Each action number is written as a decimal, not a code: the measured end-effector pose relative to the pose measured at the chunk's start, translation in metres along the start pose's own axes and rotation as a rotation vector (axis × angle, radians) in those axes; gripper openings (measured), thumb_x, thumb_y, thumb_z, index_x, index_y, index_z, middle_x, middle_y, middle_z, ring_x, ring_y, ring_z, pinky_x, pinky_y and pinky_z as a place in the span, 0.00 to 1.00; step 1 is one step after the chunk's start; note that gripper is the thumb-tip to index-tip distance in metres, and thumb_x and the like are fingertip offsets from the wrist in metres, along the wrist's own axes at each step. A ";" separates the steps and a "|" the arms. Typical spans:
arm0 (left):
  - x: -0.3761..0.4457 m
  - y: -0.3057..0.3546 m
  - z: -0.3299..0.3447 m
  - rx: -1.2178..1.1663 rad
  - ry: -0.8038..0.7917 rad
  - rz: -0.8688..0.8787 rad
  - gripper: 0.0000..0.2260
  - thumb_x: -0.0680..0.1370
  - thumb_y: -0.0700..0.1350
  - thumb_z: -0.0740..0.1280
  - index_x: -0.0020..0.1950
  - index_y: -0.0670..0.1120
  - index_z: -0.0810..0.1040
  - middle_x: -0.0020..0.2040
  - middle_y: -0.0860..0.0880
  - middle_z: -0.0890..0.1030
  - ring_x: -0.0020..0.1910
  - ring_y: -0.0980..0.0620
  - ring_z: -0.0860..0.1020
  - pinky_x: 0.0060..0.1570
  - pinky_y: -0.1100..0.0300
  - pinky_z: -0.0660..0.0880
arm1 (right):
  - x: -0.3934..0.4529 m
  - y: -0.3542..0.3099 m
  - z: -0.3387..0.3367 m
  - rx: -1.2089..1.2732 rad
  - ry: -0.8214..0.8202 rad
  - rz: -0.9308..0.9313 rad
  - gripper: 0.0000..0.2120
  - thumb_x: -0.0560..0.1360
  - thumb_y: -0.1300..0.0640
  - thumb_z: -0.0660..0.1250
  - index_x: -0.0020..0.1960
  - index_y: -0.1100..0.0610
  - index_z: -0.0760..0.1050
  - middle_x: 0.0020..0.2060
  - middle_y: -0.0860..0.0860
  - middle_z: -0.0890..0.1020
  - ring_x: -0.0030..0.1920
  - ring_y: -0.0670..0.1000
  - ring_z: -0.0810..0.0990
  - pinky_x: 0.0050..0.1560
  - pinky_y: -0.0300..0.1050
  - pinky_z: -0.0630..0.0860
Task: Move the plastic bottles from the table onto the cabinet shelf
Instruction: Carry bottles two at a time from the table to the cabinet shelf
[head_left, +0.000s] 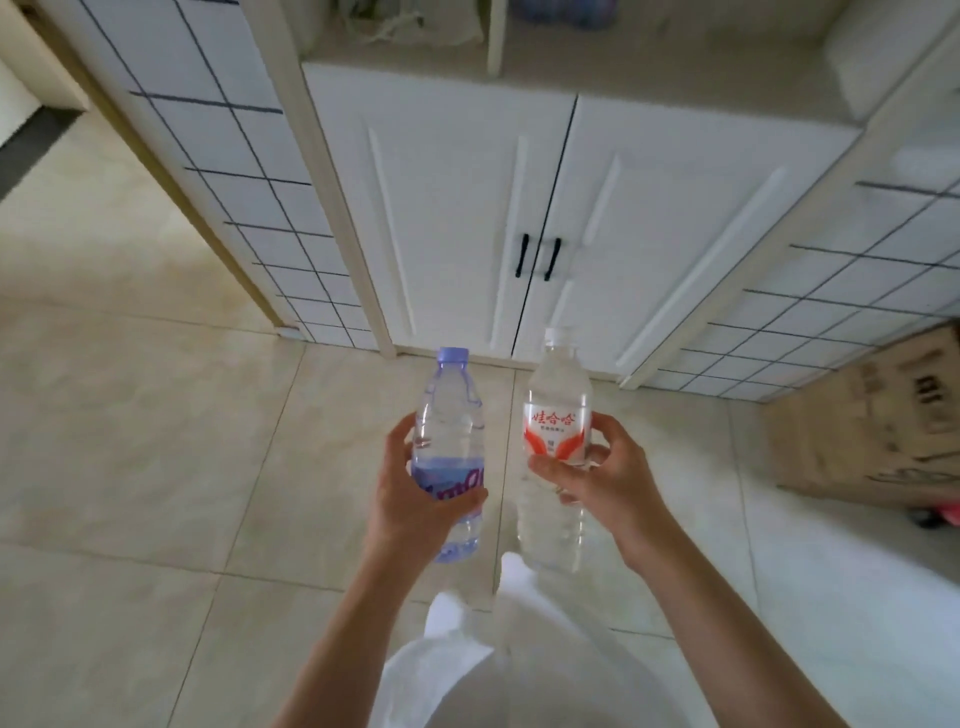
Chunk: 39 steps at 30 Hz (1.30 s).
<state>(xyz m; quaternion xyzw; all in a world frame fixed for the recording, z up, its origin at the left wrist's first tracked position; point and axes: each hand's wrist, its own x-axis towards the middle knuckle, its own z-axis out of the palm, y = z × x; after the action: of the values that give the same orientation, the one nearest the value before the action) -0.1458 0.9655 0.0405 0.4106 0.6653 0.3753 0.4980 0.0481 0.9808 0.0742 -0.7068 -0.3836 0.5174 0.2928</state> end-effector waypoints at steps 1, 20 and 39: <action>0.007 0.004 0.006 0.014 -0.013 0.009 0.43 0.61 0.34 0.81 0.70 0.51 0.65 0.55 0.53 0.77 0.45 0.63 0.79 0.36 0.72 0.77 | 0.005 -0.003 -0.005 0.012 0.003 0.005 0.33 0.59 0.48 0.81 0.60 0.48 0.71 0.51 0.48 0.82 0.51 0.50 0.82 0.53 0.56 0.81; 0.186 0.141 0.180 0.102 -0.051 0.171 0.44 0.58 0.41 0.83 0.70 0.56 0.66 0.55 0.59 0.79 0.51 0.63 0.79 0.44 0.68 0.78 | 0.192 -0.105 -0.158 0.060 0.106 -0.056 0.33 0.60 0.48 0.81 0.61 0.48 0.70 0.51 0.48 0.83 0.50 0.51 0.83 0.52 0.57 0.82; 0.406 0.331 0.230 0.055 -0.141 0.588 0.40 0.59 0.42 0.83 0.66 0.54 0.68 0.54 0.59 0.79 0.53 0.58 0.80 0.51 0.57 0.81 | 0.370 -0.290 -0.222 0.139 0.346 -0.538 0.32 0.60 0.60 0.82 0.56 0.46 0.68 0.50 0.46 0.81 0.50 0.46 0.81 0.48 0.42 0.79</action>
<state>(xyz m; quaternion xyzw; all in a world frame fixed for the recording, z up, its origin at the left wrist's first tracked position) 0.0667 1.4861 0.1461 0.6240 0.4916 0.4557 0.4016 0.2536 1.4450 0.1869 -0.6359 -0.4649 0.3188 0.5271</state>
